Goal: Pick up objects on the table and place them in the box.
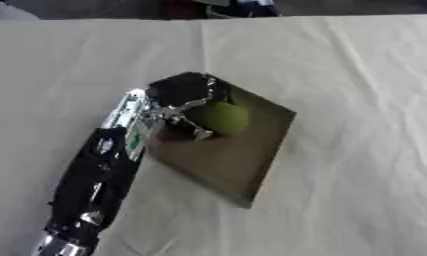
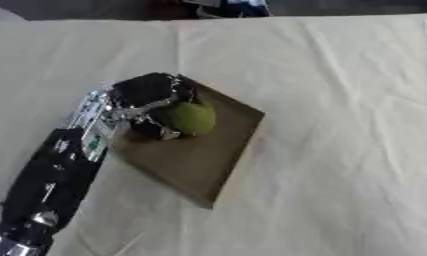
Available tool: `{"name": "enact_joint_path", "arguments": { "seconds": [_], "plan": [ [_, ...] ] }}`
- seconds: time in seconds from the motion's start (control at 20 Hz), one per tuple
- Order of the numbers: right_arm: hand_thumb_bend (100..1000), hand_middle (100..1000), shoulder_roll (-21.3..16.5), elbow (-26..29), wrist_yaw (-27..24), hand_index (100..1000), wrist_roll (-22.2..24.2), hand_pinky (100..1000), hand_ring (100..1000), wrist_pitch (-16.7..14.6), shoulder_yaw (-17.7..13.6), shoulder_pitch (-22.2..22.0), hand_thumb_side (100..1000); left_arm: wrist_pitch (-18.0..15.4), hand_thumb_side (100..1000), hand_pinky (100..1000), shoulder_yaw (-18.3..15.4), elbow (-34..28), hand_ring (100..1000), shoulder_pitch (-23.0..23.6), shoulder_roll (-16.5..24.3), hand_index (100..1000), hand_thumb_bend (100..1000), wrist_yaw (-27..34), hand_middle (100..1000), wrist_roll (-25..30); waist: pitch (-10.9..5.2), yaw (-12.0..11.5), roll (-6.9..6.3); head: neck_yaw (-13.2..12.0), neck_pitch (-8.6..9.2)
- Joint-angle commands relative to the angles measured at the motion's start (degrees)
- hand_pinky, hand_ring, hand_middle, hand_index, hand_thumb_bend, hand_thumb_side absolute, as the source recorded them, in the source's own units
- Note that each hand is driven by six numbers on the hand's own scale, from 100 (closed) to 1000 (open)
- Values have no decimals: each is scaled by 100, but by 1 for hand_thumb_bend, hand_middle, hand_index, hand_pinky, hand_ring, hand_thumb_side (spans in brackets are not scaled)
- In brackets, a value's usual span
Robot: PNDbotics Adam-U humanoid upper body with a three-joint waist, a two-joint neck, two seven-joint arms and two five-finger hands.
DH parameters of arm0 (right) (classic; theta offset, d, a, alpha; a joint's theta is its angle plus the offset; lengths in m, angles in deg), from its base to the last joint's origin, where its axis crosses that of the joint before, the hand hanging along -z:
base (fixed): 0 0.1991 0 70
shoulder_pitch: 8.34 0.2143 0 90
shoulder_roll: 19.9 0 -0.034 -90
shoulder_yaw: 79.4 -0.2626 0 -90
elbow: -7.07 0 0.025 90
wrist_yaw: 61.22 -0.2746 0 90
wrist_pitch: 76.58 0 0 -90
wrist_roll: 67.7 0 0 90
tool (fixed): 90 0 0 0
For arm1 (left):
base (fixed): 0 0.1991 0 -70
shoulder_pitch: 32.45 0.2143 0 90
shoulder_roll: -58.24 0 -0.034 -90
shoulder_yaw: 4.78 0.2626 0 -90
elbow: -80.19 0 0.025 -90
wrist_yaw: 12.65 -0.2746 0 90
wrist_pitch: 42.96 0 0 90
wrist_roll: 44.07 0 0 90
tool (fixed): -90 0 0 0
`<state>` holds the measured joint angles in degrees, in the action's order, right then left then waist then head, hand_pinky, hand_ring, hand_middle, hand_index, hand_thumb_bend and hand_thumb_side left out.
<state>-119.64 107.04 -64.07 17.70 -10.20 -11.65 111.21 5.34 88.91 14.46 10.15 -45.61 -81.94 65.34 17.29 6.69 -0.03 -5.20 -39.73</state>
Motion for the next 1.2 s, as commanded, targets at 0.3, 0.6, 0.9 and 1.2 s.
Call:
{"name": "enact_joint_path", "arguments": {
  "seconds": [0.3, 0.6, 0.9, 1.2],
  "plan": [
    [100, 619, -107, 145, -22, 752, -31, 728, 643, 44, -76, 50, 259, 58, 100, 819, -37, -225, 840, -51, 9, 941, 388, -141, 858, 399, -113, 16, 35, 67, 43],
    [100, 619, -114, 142, -14, 752, -44, 727, 643, 36, -81, 78, 252, 208, 101, 831, -129, -544, 842, -70, 13, 948, 348, 123, 864, 668, -114, 7, 54, 101, 21],
    [100, 619, -101, 148, 16, 752, -72, 726, 643, 38, -84, 112, 246, 405, 168, 811, -216, -1130, 825, -66, 2, 930, 275, 597, 849, 943, -123, -3, 73, 154, 20],
    [100, 619, -105, 163, 42, 752, -111, 725, 644, 43, -90, 118, 243, 534, 263, 823, -216, -1557, 845, -37, 33, 960, 258, 1070, 869, 1246, -131, -14, 91, 175, 9]
  ]
}}
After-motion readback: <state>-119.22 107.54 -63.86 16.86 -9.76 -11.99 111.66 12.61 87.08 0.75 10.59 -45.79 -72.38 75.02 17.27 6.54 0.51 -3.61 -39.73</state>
